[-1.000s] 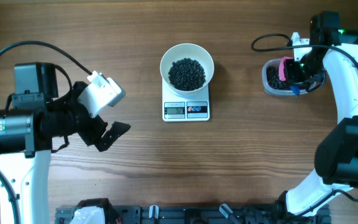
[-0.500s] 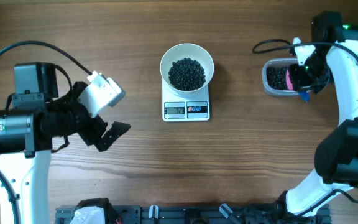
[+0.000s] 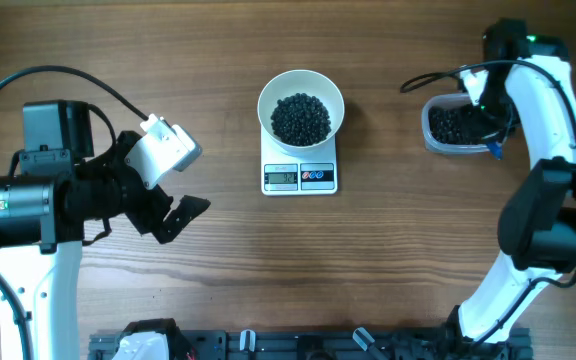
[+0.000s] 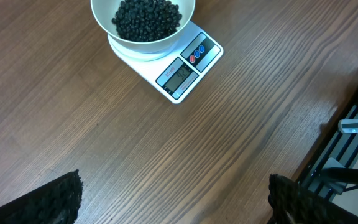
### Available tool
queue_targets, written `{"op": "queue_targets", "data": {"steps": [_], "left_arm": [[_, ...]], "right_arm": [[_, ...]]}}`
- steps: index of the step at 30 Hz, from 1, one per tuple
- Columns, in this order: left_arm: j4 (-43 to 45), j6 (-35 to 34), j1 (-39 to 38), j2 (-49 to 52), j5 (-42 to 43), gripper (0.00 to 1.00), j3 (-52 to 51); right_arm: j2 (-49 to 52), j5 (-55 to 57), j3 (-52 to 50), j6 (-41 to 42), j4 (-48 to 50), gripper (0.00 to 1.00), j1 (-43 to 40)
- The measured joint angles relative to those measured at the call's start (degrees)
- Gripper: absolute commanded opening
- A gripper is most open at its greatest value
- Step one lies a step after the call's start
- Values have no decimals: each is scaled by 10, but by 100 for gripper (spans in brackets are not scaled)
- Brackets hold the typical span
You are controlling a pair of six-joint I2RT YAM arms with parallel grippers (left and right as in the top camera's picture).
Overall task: Scoop item into bowl and weigh 150g on scale
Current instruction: 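Dig the pink scoop into the tub beans and lift a scoopful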
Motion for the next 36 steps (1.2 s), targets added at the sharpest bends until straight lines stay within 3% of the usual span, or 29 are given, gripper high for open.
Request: {"op": "queue_targets", "data": {"steps": [15,28,36], "left_arm": [[0,0,0,0,0,100,0],[0,0,0,0,0,100,0],[0,0,0,0,0,100,0]], "right_arm": [[14,-82,1,-45,13,4,31],[14,-284,0,-74,2,4,-64],[30,-328,-8,-85,2,4,-80]]}}
